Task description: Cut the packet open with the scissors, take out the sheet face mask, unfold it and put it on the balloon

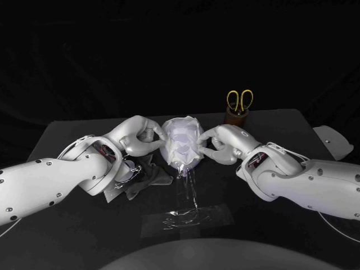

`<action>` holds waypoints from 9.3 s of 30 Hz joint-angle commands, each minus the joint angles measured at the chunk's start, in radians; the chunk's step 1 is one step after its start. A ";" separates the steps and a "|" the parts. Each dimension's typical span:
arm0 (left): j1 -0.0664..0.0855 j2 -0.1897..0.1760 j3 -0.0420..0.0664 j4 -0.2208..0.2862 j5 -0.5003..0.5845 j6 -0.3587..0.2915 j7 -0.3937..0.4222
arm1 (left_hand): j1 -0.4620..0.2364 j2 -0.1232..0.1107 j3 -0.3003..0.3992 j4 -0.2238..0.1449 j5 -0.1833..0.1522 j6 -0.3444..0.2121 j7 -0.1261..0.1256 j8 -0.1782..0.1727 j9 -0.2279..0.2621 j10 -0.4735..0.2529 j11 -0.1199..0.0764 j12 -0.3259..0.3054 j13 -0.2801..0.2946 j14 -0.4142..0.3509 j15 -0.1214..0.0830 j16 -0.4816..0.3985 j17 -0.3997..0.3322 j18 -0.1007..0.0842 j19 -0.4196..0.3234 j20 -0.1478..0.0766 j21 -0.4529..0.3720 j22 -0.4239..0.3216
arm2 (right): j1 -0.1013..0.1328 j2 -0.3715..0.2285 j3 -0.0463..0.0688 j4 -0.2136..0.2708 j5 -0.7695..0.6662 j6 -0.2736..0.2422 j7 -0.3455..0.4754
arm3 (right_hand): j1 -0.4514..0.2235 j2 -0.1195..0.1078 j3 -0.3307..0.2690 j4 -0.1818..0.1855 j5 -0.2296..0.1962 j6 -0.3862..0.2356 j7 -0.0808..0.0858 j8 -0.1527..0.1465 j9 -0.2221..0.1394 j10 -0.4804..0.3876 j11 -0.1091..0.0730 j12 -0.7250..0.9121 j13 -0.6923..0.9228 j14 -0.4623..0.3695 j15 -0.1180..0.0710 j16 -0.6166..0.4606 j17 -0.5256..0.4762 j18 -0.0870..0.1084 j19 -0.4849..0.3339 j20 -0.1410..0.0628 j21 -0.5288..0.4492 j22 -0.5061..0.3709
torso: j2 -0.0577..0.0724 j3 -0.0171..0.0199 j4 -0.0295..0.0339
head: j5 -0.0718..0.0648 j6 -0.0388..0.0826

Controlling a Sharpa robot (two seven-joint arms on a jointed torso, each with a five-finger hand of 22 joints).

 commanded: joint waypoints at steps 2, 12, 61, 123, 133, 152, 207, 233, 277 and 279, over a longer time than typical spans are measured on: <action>0.001 0.007 0.001 -0.001 0.047 0.003 -0.011 | -0.005 0.008 0.007 0.001 0.001 -0.005 0.001 0.001 0.084 -0.008 0.000 0.001 -0.001 0.103 -0.007 0.003 0.260 -0.018 -0.002 -0.002 0.002 0.015 | -0.001 -0.004 0.001 0.024 0.031 -0.128 0.132 | 0.013 -0.001 0.008 0.000 -0.002 0.008 0.000 -0.002 -0.002 0.030 -0.002 0.014 0.153 0.074 -0.007 0.009 0.184 0.010 0.016 -0.002 0.021 0.075 | 0.000 0.0002 0.0001 | 0.001 0.001; 0.001 0.011 0.001 -0.003 0.061 0.010 -0.014 | -0.005 0.008 0.007 0.001 0.001 -0.007 0.001 0.002 0.086 -0.011 0.000 -0.001 -0.004 0.102 -0.007 0.003 0.259 -0.018 -0.003 -0.002 0.002 0.015 | 0.002 0.003 0.012 0.056 0.036 -0.166 0.153 | 0.008 -0.011 0.000 0.005 -0.001 -0.001 0.006 -0.012 -0.007 0.020 0.002 -0.002 0.139 0.062 -0.006 0.004 0.158 0.015 0.004 -0.003 -0.011 0.068 | -0.001 -0.0010 -0.0003 | 0.003 0.001; 0.001 0.014 0.001 -0.003 0.082 0.017 -0.017 | -0.005 0.008 0.007 0.000 0.001 -0.010 0.002 0.005 0.090 -0.012 0.000 -0.001 -0.004 0.102 -0.007 0.003 0.258 -0.018 -0.004 -0.002 0.002 0.014 | 0.003 0.198 0.021 -0.105 -0.171 -0.122 -0.039 | 0.024 -0.052 -0.035 0.009 -0.002 -0.032 0.021 -0.047 -0.025 -0.006 0.016 -0.033 0.112 0.038 0.008 -0.006 0.113 0.025 -0.034 0.010 -0.085 0.052 | 0.001 -0.0008 0.0008 | 0.021 0.000; 0.003 0.002 0.001 -0.022 0.196 0.052 -0.033 | -0.102 -0.071 -0.023 0.062 0.000 -0.194 0.068 -0.085 0.065 -0.358 0.061 -0.313 -0.421 -0.038 0.045 -0.091 -0.002 0.044 -0.260 0.031 -0.155 -0.294 | 0.004 0.211 0.023 -0.148 -0.224 -0.008 -0.136 | 0.035 -0.039 -0.045 0.014 -0.002 0.005 0.006 -0.037 -0.022 -0.015 0.004 -0.038 0.106 0.033 -0.001 -0.006 0.110 0.029 -0.050 0.004 -0.112 0.049 | -0.001 -0.0001 -0.0009 | 0.024 -0.002; 0.005 0.035 0.001 -0.050 0.453 0.134 -0.064 | -0.248 0.061 -0.069 0.207 0.002 -0.146 0.049 -0.075 0.054 -0.294 0.048 -0.330 -0.463 -0.026 0.038 -0.091 0.008 0.040 -0.207 0.044 -0.157 -0.261 | 0.004 0.213 0.023 -0.148 -0.223 -0.006 -0.135 | 0.035 -0.039 -0.045 0.014 -0.002 0.005 0.006 -0.037 -0.022 -0.015 0.004 -0.038 0.106 0.033 -0.001 -0.006 0.110 0.029 -0.050 0.004 -0.112 0.049 | 0.000 0.0000 -0.0014 | 0.026 -0.002; 0.011 0.071 0.001 -0.075 0.610 0.173 -0.119 | -0.221 0.072 -0.052 0.203 0.002 -0.080 0.015 -0.053 0.054 -0.212 0.013 -0.299 -0.464 0.059 0.004 -0.031 0.154 0.004 -0.067 0.011 -0.067 -0.096 | 0.004 0.215 0.023 -0.148 -0.222 -0.004 -0.136 | 0.034 -0.039 -0.046 0.015 -0.002 0.006 0.005 -0.038 -0.022 -0.014 0.004 -0.038 0.106 0.033 -0.001 -0.006 0.110 0.028 -0.049 0.004 -0.111 0.049 | 0.000 -0.0001 -0.0003 | 0.022 -0.004; 0.019 0.104 0.001 -0.096 0.620 0.119 -0.159 | 0.014 0.034 -0.026 0.068 0.003 -0.033 -0.008 -0.016 0.071 -0.085 -0.012 -0.214 -0.313 0.089 -0.018 -0.008 0.223 -0.011 -0.010 -0.008 -0.025 -0.017 | 0.006 0.215 0.023 -0.149 -0.222 0.005 -0.143 | 0.033 -0.040 -0.048 0.016 -0.002 0.006 0.005 -0.038 -0.022 -0.012 0.003 -0.035 0.108 0.035 -0.001 -0.005 0.114 0.027 -0.045 0.004 -0.106 0.050 | -0.001 -0.0001 -0.0001 | 0.020 -0.013; 0.018 0.039 0.001 -0.040 0.730 0.072 -0.136 | -0.050 -0.017 0.119 0.017 0.003 -0.025 -0.017 0.035 0.137 0.028 -0.023 -0.166 -0.191 0.099 -0.030 -0.001 0.249 -0.013 -0.004 -0.021 -0.021 -0.007 | 0.007 0.211 0.023 -0.156 -0.223 0.005 -0.147 | 0.032 -0.040 -0.048 0.017 -0.002 0.006 0.005 -0.039 -0.023 -0.011 0.003 -0.035 0.108 0.035 -0.001 -0.005 0.113 0.027 -0.044 0.003 -0.105 0.050 | -0.001 -0.0015 0.0007 | 0.019 -0.010; 0.019 0.011 0.000 -0.043 0.708 -0.004 -0.147 | -0.089 -0.023 0.200 -0.042 0.004 -0.076 0.003 0.061 0.190 -0.087 -0.005 -0.258 -0.322 0.083 -0.015 -0.017 0.206 -0.005 -0.032 -0.010 -0.040 -0.040 | 0.007 0.209 0.023 -0.158 -0.224 0.005 -0.149 | 0.033 -0.039 -0.049 0.018 -0.002 0.008 0.005 -0.039 -0.023 -0.011 0.003 -0.034 0.108 0.036 -0.002 -0.005 0.114 0.027 -0.043 0.003 -0.104 0.051 | 0.000 -0.0012 0.0003 | 0.021 -0.011; 0.019 0.011 0.000 -0.043 0.699 0.000 -0.154 | -0.090 -0.026 0.207 -0.046 0.005 -0.072 0.002 0.062 0.190 -0.074 -0.006 -0.247 -0.306 0.085 -0.015 -0.015 0.210 -0.006 -0.027 -0.011 -0.036 -0.033 | 0.007 0.209 0.023 -0.158 -0.224 0.005 -0.149 | 0.033 -0.039 -0.049 0.018 -0.002 0.008 0.005 -0.039 -0.023 -0.011 0.003 -0.034 0.108 0.036 -0.002 -0.005 0.114 0.027 -0.043 0.003 -0.104 0.051 | 0.000 -0.0012 0.0006 | 0.022 -0.012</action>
